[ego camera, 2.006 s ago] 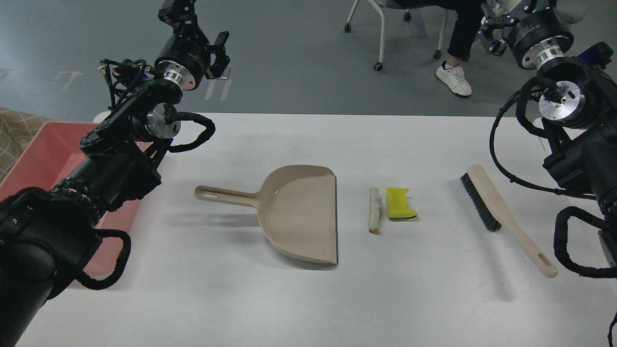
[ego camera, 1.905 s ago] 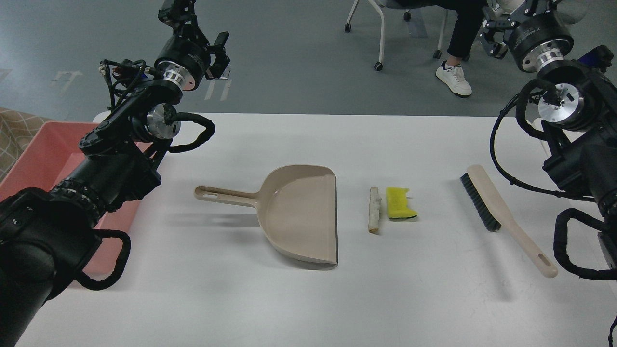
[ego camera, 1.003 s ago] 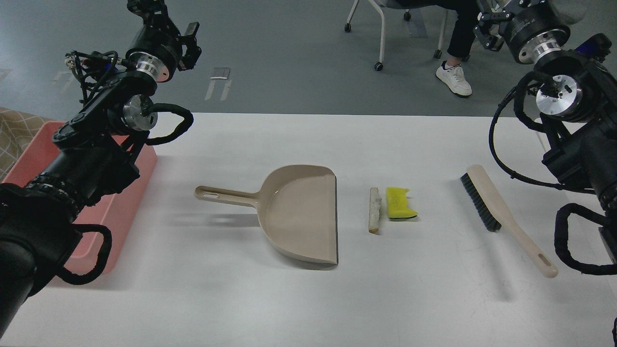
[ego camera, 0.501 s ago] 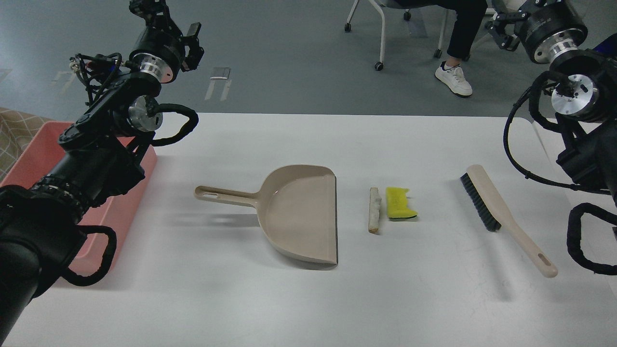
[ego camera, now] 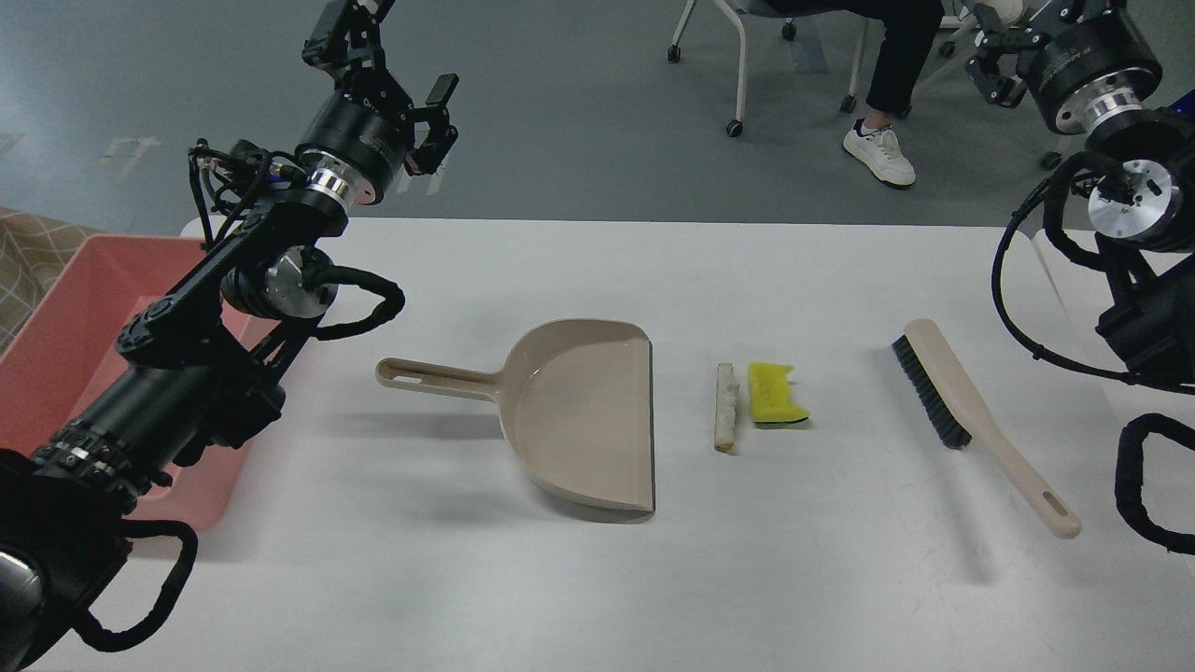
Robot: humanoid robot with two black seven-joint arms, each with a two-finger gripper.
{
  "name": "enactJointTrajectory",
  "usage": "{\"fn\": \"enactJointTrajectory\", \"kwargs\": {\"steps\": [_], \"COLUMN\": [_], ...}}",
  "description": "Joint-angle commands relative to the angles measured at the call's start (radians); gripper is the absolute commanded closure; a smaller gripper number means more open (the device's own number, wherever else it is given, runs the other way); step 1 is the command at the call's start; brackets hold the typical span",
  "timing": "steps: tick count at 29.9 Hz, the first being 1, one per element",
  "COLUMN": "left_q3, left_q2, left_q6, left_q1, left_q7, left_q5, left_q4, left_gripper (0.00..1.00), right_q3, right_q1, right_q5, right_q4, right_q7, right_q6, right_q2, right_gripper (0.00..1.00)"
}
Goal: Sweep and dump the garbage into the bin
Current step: 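Lower the left gripper from rest toward the dustpan handle, then close the left gripper on the beige dustpan handle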
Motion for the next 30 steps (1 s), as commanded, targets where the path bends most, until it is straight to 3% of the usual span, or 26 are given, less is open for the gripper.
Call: {"fn": "enactJointTrajectory", "kwargs": {"steps": [1, 4, 6, 11, 14, 20, 23, 30], "left_q3": [-0.002, -0.002, -0.014, -0.174, -0.276, -0.422, -0.451, -0.448], "left_q2": [0.09, 0.158, 0.235, 0.272, 0.301, 0.324, 0.322, 0.289], "left_q6": [0.009, 0.007, 0.007, 0.004, 0.006, 0.009, -0.002, 0.004], "left_q1": [0.043, 0.076, 0.168, 0.392, 0.583, 0.896, 1.013, 1.061], "left_q7": [-0.004, -0.007, -0.004, 0.011, 0.057, 0.174, 0.174, 0.136], "left_q5": [-0.002, -0.002, -0.003, 0.0, 0.021, 0.07, 0.09, 0.279], "left_q4": [-0.052, -0.114, -0.208, -0.369, -0.531, -0.732, -0.774, -0.771], "left_gripper": [0.02, 0.02, 0.02, 0.02, 0.02, 0.02, 0.02, 0.06], "right_q3": [0.004, 0.004, 0.002, 0.002, 0.0, 0.004, 0.004, 0.004], "right_q1": [-0.049, -0.055, -0.058, -0.061, -0.066, -0.069, -0.069, -0.067], "right_q5": [0.0, 0.0, 0.0, 0.0, 0.0, 0.0, 0.0, 0.0], "right_q4": [0.042, 0.049, 0.049, 0.049, 0.049, 0.049, 0.051, 0.051], "right_q7": [0.0, 0.0, 0.0, 0.0, 0.0, 0.0, 0.0, 0.001], "right_q6": [-0.003, -0.003, -0.002, 0.0, 0.0, 0.0, 0.0, 0.003], "right_q2": [-0.013, -0.047, -0.061, -0.055, -0.046, -0.027, -0.027, -0.026], "right_gripper": [0.0, 0.0, 0.0, 0.0, 0.0, 0.0, 0.0, 0.0]}}
